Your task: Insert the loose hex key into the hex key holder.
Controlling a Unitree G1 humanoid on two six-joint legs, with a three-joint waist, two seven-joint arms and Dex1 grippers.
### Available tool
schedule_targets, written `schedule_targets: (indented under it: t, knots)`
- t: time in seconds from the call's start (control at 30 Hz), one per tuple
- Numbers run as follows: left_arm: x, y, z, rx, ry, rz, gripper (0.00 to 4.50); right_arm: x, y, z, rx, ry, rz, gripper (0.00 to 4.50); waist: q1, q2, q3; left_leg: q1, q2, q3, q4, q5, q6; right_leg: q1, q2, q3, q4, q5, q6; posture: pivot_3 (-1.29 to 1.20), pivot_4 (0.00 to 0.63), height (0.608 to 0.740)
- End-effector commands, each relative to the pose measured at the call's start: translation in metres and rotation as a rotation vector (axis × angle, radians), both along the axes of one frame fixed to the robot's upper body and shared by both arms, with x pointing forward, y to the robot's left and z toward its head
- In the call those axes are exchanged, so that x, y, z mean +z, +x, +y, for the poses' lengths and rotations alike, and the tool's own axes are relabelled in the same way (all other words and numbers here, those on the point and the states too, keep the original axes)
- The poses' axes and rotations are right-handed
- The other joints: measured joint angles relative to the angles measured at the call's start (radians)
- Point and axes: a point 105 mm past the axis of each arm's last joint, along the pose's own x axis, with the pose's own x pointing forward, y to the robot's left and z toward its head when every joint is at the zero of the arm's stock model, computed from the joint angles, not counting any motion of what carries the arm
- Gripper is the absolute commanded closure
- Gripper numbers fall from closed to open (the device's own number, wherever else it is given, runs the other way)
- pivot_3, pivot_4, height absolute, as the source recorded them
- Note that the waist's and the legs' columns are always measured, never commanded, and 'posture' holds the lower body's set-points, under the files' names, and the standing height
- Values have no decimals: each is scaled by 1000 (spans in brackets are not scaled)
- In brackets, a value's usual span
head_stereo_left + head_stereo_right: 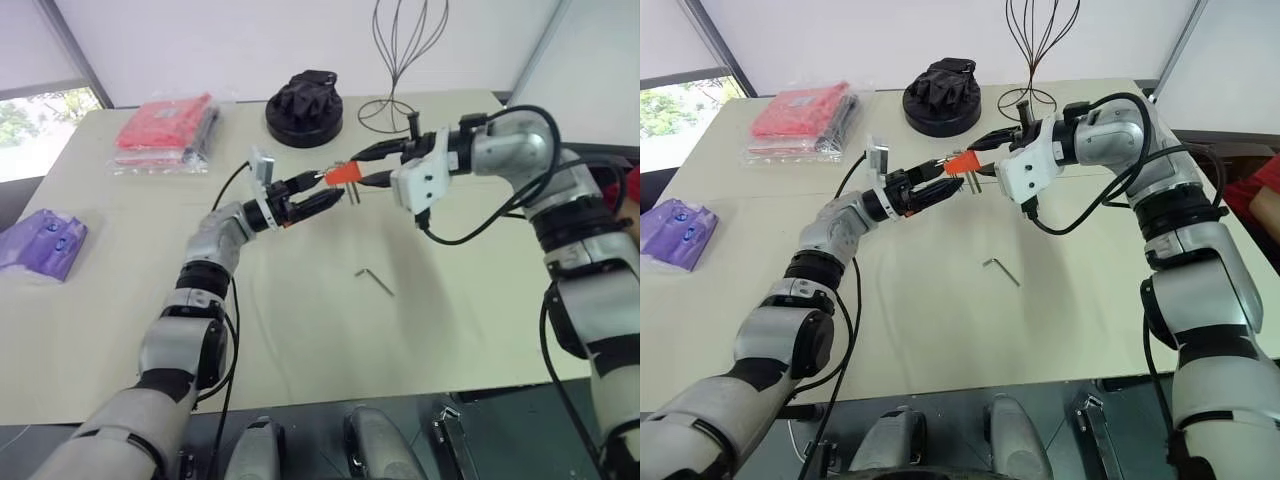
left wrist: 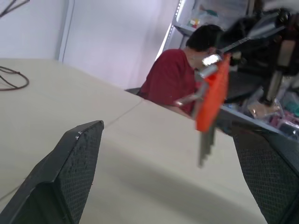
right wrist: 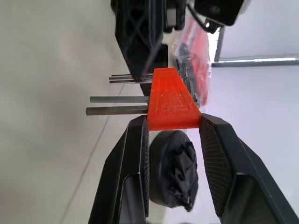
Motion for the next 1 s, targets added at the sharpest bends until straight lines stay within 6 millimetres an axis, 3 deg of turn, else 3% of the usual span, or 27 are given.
schedule_targets:
  t: [0.03,0.37,0.6,0.7,0.9,0.93,1.0]
  knots:
    - [26,-6,-1,-69,-6,-81,0,31,-12,2,28,126,-62,3510,1,0,0,0,0,0,0,0,0,0,0,0,0,0,0,0,150,740]
    - [55,-24,-4,-186,-31,-118,0,27,-18,4,40,139,-129,3510,7,0,0,0,0,0,0,0,0,0,0,0,0,0,0,0,150,740]
    - [57,-23,-5,-185,-27,-109,0,22,-17,4,41,116,-155,3510,10,0,0,0,0,0,0,0,0,0,0,0,0,0,0,0,150,740]
    - [58,-22,-7,-185,-30,-106,866,20,-17,6,48,109,-164,3510,14,0,0,0,0,0,1,0,0,0,0,0,0,0,0,0,150,740]
    - [56,-23,-8,-203,-33,-91,4065,20,-19,7,52,115,-166,3510,18,0,0,0,0,0,1,0,-1,0,0,0,0,0,0,0,150,740]
    - [55,-24,-8,-209,-28,-88,4426,20,-19,7,51,117,-165,3510,18,0,0,0,0,0,1,0,-1,0,0,0,0,0,0,0,150,740]
    - [53,-25,-9,-216,-23,-85,4426,20,-19,7,51,123,-163,3510,18,0,0,0,0,0,1,0,-1,0,0,0,0,0,0,0,150,740]
